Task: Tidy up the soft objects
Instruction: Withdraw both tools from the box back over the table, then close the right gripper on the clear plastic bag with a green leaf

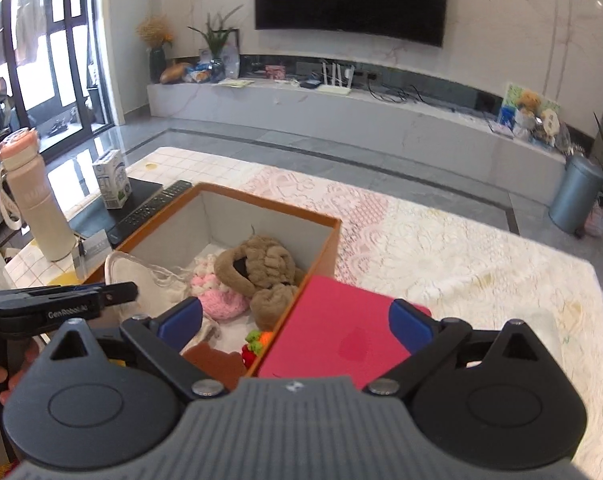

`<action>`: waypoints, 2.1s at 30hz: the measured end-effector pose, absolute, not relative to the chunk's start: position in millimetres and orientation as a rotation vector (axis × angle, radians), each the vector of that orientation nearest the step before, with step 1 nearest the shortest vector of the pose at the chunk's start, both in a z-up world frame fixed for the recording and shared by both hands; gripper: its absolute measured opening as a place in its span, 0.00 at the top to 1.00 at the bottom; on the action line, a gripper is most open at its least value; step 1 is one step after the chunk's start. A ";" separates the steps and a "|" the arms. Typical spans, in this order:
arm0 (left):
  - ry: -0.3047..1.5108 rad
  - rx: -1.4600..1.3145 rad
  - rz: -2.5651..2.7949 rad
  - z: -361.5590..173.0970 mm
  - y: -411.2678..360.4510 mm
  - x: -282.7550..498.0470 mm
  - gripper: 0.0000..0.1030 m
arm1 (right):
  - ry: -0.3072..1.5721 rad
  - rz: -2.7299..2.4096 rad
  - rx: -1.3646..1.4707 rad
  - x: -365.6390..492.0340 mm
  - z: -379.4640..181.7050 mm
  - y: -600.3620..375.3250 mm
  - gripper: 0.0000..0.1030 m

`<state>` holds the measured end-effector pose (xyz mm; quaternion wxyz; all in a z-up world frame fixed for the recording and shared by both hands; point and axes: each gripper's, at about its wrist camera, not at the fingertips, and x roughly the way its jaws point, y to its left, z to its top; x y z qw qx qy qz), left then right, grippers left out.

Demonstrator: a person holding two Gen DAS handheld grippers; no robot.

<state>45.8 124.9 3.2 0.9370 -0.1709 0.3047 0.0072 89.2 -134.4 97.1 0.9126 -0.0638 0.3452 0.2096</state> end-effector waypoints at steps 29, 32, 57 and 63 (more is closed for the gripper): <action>0.449 -0.094 -0.025 87.2 3.9 9.4 0.16 | 0.643 0.137 -0.105 86.9 89.7 -288.8 0.03; 0.449 -0.069 -0.045 86.2 -18.2 19.9 0.15 | 0.614 0.019 -0.133 81.2 96.2 -317.7 0.03; 0.586 0.072 -0.207 22.5 -70.0 24.8 0.19 | 0.739 0.315 -0.634 94.5 -45.7 -257.7 0.03; 0.605 0.055 -0.225 23.9 -65.1 25.0 0.19 | 0.637 0.384 -0.961 95.4 -75.8 -219.2 0.02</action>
